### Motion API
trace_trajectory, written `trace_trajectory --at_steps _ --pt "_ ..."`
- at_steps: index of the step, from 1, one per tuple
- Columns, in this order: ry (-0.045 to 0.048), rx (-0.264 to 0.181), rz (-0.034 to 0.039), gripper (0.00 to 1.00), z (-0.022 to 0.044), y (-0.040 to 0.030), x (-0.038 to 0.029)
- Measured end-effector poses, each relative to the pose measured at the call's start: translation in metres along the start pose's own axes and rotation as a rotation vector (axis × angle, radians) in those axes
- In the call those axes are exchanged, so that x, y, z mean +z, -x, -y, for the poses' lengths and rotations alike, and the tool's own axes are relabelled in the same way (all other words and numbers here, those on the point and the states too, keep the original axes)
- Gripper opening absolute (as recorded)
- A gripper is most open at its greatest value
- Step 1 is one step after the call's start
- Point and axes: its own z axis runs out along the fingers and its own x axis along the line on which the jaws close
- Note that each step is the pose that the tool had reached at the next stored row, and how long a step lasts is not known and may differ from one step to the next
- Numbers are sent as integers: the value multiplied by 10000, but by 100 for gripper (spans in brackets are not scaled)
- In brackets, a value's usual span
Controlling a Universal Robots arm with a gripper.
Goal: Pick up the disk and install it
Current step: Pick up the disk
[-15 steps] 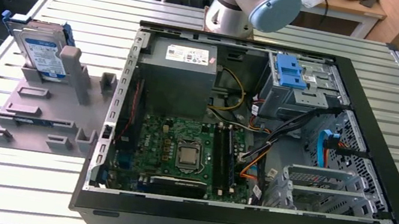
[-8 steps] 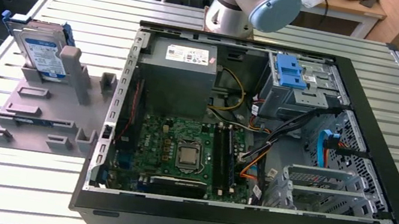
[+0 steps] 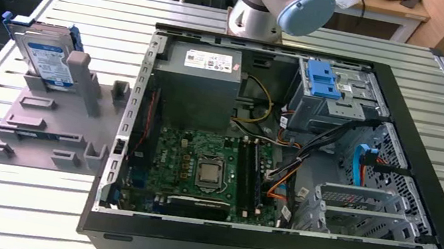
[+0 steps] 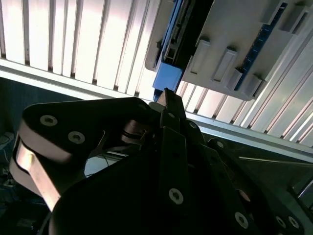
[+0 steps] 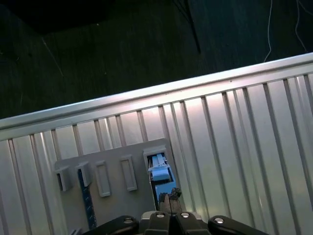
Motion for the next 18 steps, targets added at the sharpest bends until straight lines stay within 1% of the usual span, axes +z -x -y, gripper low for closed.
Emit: trace_trajectory --at_steps 2,6,7,9,10,11,12,13,18 --pt "8 -293 -3 11 0 0 0" --pt "9 -327 -6 11 0 0 1" --pt "9 -327 -7 29 0 0 1" --pt "8 -337 -8 41 1 0 4" --pt "9 -362 -9 41 1 0 6" --pt "9 -387 -9 47 4 1 12" --pt "10 -413 -11 47 4 1 23" --pt "2 -431 -9 53 4 0 37" --pt "-21 -520 -54 53 6 -2 111"
